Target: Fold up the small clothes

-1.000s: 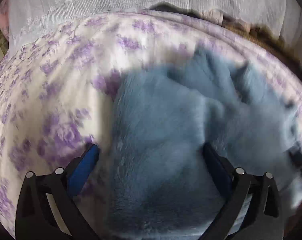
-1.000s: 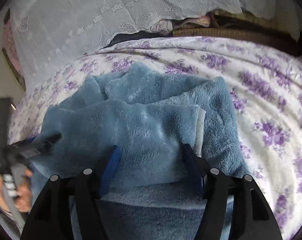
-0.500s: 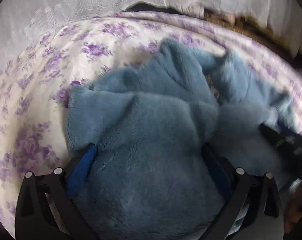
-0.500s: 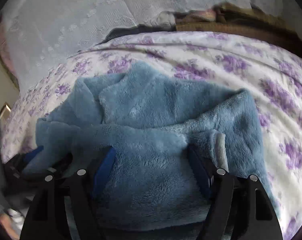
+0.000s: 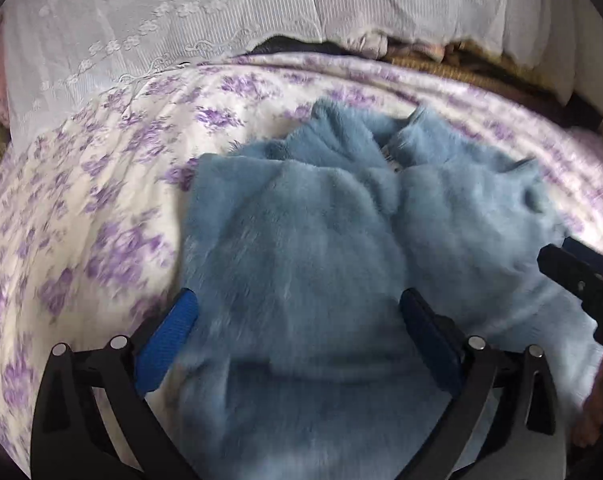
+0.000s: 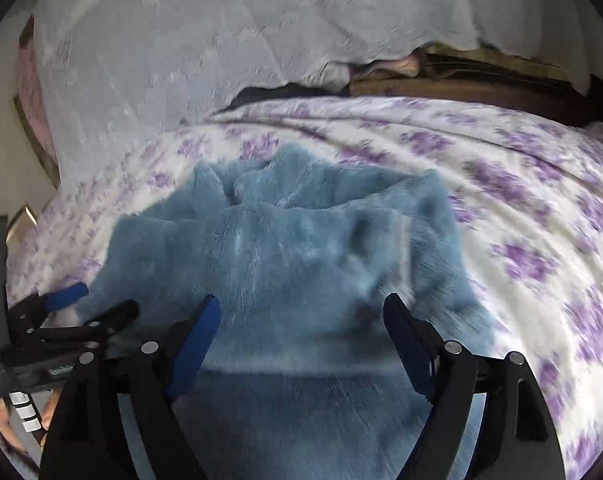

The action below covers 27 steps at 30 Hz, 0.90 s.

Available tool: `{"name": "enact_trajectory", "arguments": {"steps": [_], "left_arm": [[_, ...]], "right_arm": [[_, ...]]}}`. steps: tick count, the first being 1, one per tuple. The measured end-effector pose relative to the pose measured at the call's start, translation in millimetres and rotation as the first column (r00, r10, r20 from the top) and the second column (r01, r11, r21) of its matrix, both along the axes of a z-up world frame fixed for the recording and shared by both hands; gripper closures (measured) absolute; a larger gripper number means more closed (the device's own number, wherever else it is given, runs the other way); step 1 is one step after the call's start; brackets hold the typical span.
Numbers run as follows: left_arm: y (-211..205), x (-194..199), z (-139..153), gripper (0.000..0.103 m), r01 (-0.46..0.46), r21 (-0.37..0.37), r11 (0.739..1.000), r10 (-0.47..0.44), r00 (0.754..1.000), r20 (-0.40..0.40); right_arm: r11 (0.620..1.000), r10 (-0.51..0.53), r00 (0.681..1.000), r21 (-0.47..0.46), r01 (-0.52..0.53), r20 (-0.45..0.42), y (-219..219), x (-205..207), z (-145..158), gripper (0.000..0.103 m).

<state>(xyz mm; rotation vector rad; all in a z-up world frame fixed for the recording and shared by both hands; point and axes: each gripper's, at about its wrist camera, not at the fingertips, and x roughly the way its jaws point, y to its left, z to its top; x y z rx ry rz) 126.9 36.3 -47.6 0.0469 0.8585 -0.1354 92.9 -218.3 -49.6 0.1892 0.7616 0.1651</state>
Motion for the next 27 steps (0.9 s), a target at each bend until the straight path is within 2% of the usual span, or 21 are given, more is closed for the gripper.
{"name": "enact_trajectory", "arguments": {"steps": [3,7,11,16,22,24,27], "left_arm": [[16.6,-21.1,1.4,0.005,-0.008,-0.035,0.999,0.008,1.000,-0.016],[37.9,-39.4,-8.0,0.005,-0.021,-0.087,0.996,0.014,0.996,-0.083],[54.2,-59.7,-16.8,0.005,-0.032,-0.108,0.994,0.020,0.994,-0.111],[63.3,-82.3,-22.7,0.005,0.008,-0.147,0.989,-0.026,0.992,-0.122],[66.5,-95.5,-26.0,0.005,0.043,-0.184,0.982,-0.068,0.988,-0.136],[67.7,-100.1,-27.4,0.005,0.053,-0.198,0.979,-0.082,0.987,-0.141],[66.4,-109.0,-29.3,0.005,0.078,-0.211,0.974,-0.110,0.983,-0.145]], "right_arm": [[1.000,-0.012,1.000,0.009,0.012,0.012,-17.0,-25.1,1.3,0.017],[0.997,-0.061,0.998,0.049,0.062,-0.013,-43.8,-45.4,-5.8,0.017],[0.995,-0.067,0.998,0.077,0.068,-0.012,-54.1,-61.4,-7.6,0.017],[0.992,-0.074,0.997,0.104,0.078,-0.036,-66.7,-81.6,-16.4,0.017],[0.967,-0.114,0.990,0.220,0.130,-0.086,-101.3,-99.7,-32.1,0.017],[0.955,-0.108,0.990,0.266,0.130,-0.093,-109.0,-106.1,-37.0,0.017],[0.952,-0.088,0.993,0.285,0.109,-0.084,-110.8,-115.6,-38.8,0.017]]}}
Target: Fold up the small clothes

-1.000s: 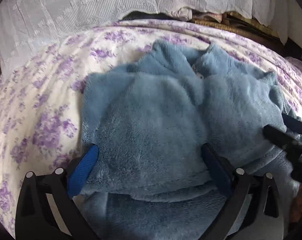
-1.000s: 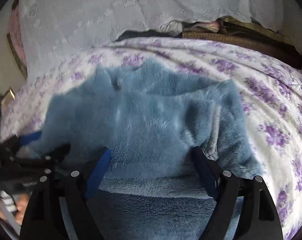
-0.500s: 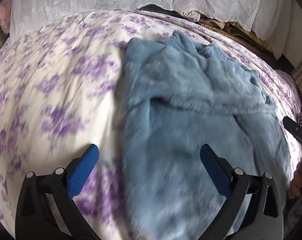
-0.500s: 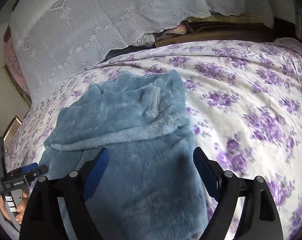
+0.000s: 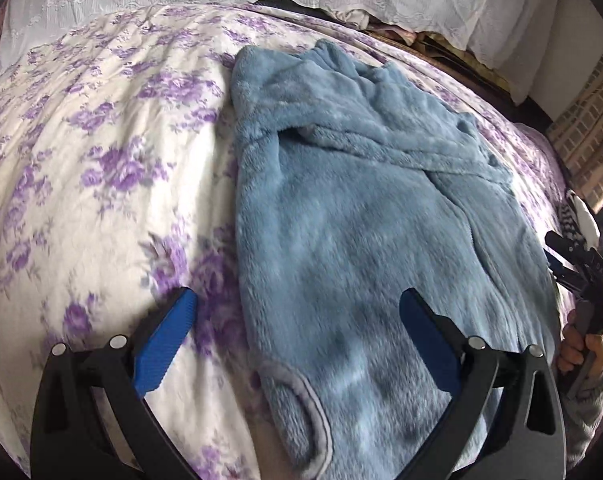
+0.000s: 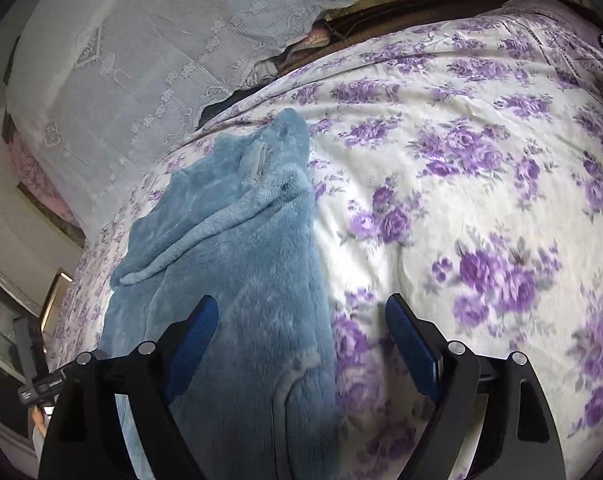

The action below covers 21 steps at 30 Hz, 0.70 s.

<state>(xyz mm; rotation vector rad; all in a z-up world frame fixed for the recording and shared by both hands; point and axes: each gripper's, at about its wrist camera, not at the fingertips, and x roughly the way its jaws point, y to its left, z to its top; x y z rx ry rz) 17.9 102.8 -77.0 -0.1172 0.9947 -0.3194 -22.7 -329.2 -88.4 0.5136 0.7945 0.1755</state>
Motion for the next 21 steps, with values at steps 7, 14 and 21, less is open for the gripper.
{"name": "enact_trajectory", "arguments": {"steps": [7,14,21], "left_arm": [[-7.7,-24.8,-4.5,0.005,0.093,-0.028,0.995,-0.093,0.996,-0.016],[-6.8,-45.6,-6.0,0.005,0.135,-0.055,0.989,-0.136,0.991,-0.015],[-9.0,-50.6,-3.4,0.005,0.146,-0.104,0.984,-0.148,0.989,-0.013]], "right_arm": [[0.996,0.060,0.998,0.067,-0.061,0.026,-3.1,-22.5,-3.2,0.018],[0.984,0.121,0.992,0.127,-0.125,0.042,-2.4,-46.8,-5.1,0.019],[0.951,0.220,0.973,0.209,-0.229,0.066,9.3,-64.6,-6.5,0.019]]}}
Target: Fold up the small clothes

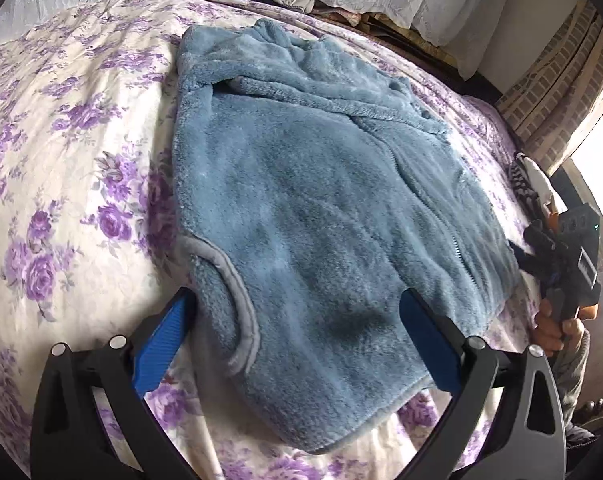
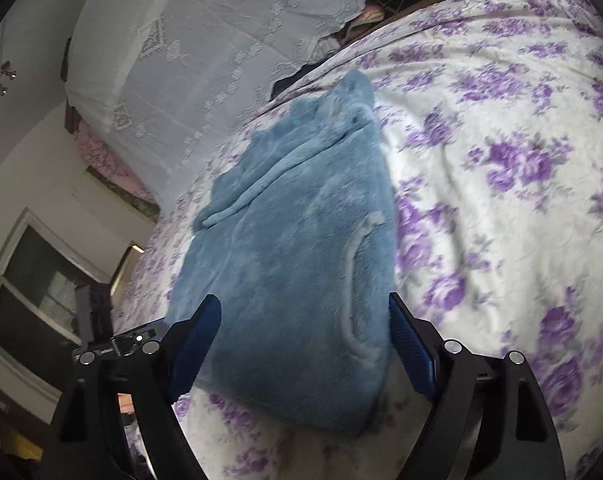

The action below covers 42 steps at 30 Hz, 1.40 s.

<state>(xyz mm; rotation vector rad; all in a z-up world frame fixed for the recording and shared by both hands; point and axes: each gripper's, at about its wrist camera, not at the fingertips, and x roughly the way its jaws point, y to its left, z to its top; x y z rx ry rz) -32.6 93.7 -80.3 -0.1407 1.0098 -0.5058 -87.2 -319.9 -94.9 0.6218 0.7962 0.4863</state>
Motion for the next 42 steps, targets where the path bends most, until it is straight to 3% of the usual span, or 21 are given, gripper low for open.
{"name": "enact_trajectory", "arguments": {"steps": [2,4,6,8,9,13,15,17,24,27,31,32,35,38,42], "left_arm": [[-2.3,0.3,0.0,0.005,-0.012,-0.004,1.000,0.012,1.000,-0.002],[-2.4,-1.2,1.0,0.011,-0.026,0.002,1.000,0.026,1.000,0.005],[2.7,-3.7,2.9,0.026,-0.049,-0.005,0.999,0.049,0.999,0.014],[10.5,-4.7,2.4,0.033,-0.073,-0.026,0.997,0.073,0.997,0.006],[13.4,-4.0,1.5,0.037,-0.081,-0.030,0.996,0.081,0.997,-0.001],[15.6,-5.0,0.6,0.039,-0.086,-0.025,0.996,0.086,0.996,-0.006],[14.1,-11.7,2.6,0.053,-0.087,-0.003,0.996,0.087,0.996,0.015],[16.4,-18.4,3.8,0.064,-0.063,-0.035,0.997,0.063,0.998,0.016],[22.7,-5.3,-7.6,0.064,-0.056,-0.092,0.994,0.050,0.997,-0.065],[20.2,-9.1,-6.1,0.064,-0.035,-0.111,0.993,0.028,0.998,-0.061],[16.5,-15.7,-3.9,0.079,-0.024,-0.101,0.995,0.020,0.999,-0.042],[16.1,-17.3,-4.7,0.089,-0.012,-0.120,0.993,0.006,0.999,-0.049],[14.2,-19.4,-4.6,0.091,0.000,-0.110,0.994,-0.005,0.999,-0.042],[13.7,-19.7,1.2,0.092,0.000,-0.106,0.994,-0.003,1.000,-0.021],[18.5,-14.4,18.0,0.092,0.002,-0.139,0.990,-0.001,1.000,0.005]], "right_arm": [[0.999,0.020,1.000,0.026,-0.020,-0.003,4.6,0.7,-0.3,0.022],[0.996,0.044,0.999,0.074,-0.044,0.005,6.9,-0.7,0.0,0.036],[0.991,0.060,0.998,0.122,-0.058,-0.015,5.3,0.6,-4.3,0.043],[0.997,0.027,0.998,0.069,-0.023,-0.055,6.4,3.0,-8.9,0.058],[0.999,0.017,0.998,0.045,-0.014,-0.061,7.5,2.2,-9.3,0.060],[1.000,0.019,0.998,-0.010,-0.019,-0.056,13.1,1.7,-8.3,0.060],[0.999,0.022,0.998,-0.032,-0.024,-0.054,15.5,2.7,-8.5,0.060],[0.999,0.022,0.998,-0.048,-0.024,-0.052,19.6,2.8,-8.9,0.059],[0.994,0.056,0.998,-0.087,-0.059,-0.036,27.4,7.8,-7.1,0.043],[0.994,0.056,0.998,-0.095,-0.059,-0.031,28.2,8.8,-7.3,0.042],[0.997,0.031,0.999,-0.075,-0.032,-0.022,23.0,7.5,-8.2,0.048],[0.997,0.027,0.999,-0.073,-0.028,-0.022,21.8,7.1,-8.7,0.050],[0.997,0.021,1.000,-0.075,-0.022,-0.017,19.2,5.7,-8.8,0.057],[0.999,0.011,1.000,-0.037,-0.011,0.003,11.5,3.1,-5.8,0.072],[1.000,-0.009,1.000,0.030,0.008,0.028,0.2,1.9,7.7,0.076]]}}
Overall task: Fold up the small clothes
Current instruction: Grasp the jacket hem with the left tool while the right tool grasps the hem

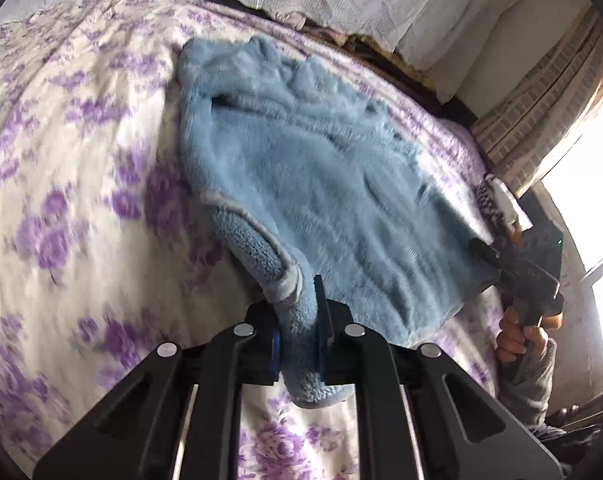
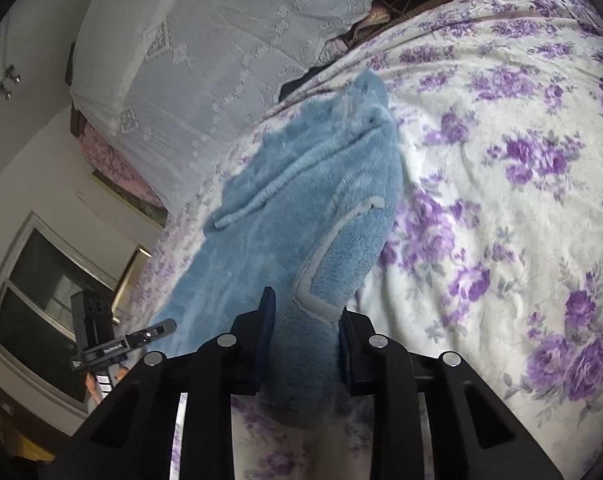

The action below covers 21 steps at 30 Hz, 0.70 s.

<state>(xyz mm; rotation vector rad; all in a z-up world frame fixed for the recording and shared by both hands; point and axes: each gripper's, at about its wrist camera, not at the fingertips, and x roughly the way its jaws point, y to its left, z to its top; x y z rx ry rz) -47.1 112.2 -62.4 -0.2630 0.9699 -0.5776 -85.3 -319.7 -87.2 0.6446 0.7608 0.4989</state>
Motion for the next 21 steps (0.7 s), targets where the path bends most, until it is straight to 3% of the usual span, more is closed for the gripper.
{"name": "enact_trajectory", "arguments": {"steps": [14,21], "left_arm": [[-11.8,37.6,51.4,0.092,-0.012,0.028,1.000,0.009,0.995,0.095],[-11.6,73.8,73.5,0.092,-0.055,0.015,0.998,0.053,0.990,0.127]], "right_arm": [[1.000,0.006,0.998,0.001,-0.006,0.069,17.6,32.5,62.1,0.081],[0.993,-0.049,0.997,0.114,0.042,0.062,11.7,65.9,76.9,0.084]]}}
